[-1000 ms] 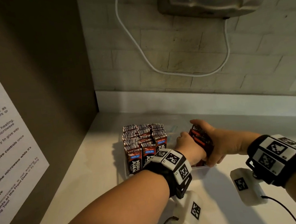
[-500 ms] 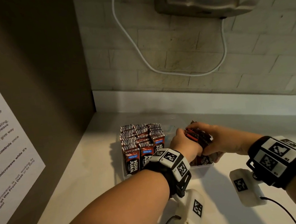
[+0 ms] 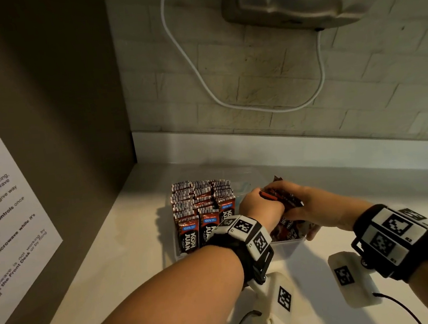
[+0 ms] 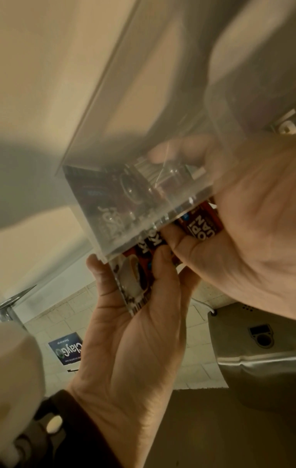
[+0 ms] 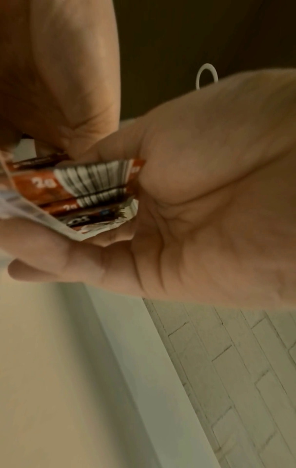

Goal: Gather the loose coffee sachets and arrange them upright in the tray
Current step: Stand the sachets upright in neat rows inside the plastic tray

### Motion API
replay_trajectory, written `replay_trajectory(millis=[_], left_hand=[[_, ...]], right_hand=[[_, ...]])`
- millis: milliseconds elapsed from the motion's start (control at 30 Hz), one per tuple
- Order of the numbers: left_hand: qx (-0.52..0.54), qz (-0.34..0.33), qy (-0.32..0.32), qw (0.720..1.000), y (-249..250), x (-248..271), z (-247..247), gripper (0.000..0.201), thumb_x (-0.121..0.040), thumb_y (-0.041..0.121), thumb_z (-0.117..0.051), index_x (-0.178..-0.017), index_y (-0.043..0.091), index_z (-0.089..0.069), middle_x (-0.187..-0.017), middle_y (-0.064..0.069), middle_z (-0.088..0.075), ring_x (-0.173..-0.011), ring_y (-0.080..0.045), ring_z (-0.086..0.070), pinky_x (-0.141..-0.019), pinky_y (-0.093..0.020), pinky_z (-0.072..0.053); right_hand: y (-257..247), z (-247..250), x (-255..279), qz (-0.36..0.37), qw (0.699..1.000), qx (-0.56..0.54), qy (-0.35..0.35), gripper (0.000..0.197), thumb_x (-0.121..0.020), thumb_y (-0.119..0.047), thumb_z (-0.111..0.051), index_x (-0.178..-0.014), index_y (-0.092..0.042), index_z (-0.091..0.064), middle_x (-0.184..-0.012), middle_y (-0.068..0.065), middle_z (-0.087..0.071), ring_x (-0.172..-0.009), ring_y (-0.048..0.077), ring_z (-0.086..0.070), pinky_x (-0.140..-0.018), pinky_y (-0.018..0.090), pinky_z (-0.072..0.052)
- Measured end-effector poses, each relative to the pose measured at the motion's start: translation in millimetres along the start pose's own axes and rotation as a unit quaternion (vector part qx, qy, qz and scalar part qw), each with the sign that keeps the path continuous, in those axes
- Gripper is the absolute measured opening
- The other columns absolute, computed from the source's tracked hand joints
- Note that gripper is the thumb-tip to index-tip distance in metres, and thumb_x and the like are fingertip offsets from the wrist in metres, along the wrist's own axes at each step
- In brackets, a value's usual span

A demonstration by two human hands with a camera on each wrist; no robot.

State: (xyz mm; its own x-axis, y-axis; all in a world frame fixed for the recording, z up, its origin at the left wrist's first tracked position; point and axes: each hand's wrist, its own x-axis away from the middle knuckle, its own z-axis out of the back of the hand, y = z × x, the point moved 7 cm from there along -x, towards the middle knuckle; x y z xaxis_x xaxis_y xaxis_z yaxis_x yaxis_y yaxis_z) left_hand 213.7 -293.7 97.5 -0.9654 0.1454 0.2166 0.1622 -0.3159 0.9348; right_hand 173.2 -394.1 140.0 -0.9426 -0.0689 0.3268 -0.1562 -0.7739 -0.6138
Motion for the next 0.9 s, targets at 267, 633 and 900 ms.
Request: replay_trajectory(millis=[267, 633, 900], left_hand=[[0.037, 0.014, 0.009, 0.999, -1.6, -0.6, -1.0, 0.027, -0.082, 0.014, -0.062, -0.109, 0.016, -0.061, -0.101, -0.006, -0.066, -0.097, -0.024, -0.063, -0.081, -0.032, -0.053], [0.087, 0.014, 0.058, 0.994, -2.0, -0.7, 10.3, 0.022, -0.078, 0.016, -0.056, -0.099, 0.018, -0.06, -0.084, 0.001, -0.063, -0.078, -0.017, -0.061, -0.067, -0.028, -0.051], [0.117, 0.039, 0.034, 0.992, -3.2, 2.4, 4.2, 0.013, -0.079, 0.013, -0.056, -0.09, 0.021, -0.057, -0.09, -0.002, -0.064, -0.088, -0.021, -0.062, -0.081, -0.034, -0.054]], right_hand=[[2.5, -1.8, 1.6, -0.003, 0.999, 0.031, 0.028, 0.046, -0.098, -0.018, -0.047, -0.135, -0.042, -0.034, -0.113, 0.001, -0.057, -0.091, 0.02, -0.063, -0.059, 0.042, -0.06], [4.6, -0.6, 0.5, -0.024, 0.998, 0.025, 0.045, 0.061, -0.094, 0.002, -0.041, -0.139, -0.037, -0.03, -0.12, 0.008, -0.054, -0.091, 0.029, -0.065, -0.061, 0.045, -0.06], [4.1, 0.0, -1.2, -0.03, 0.998, 0.036, 0.044, 0.057, -0.093, -0.006, -0.051, -0.138, -0.036, -0.032, -0.111, 0.004, -0.057, -0.088, 0.02, -0.065, -0.059, 0.04, -0.06]])
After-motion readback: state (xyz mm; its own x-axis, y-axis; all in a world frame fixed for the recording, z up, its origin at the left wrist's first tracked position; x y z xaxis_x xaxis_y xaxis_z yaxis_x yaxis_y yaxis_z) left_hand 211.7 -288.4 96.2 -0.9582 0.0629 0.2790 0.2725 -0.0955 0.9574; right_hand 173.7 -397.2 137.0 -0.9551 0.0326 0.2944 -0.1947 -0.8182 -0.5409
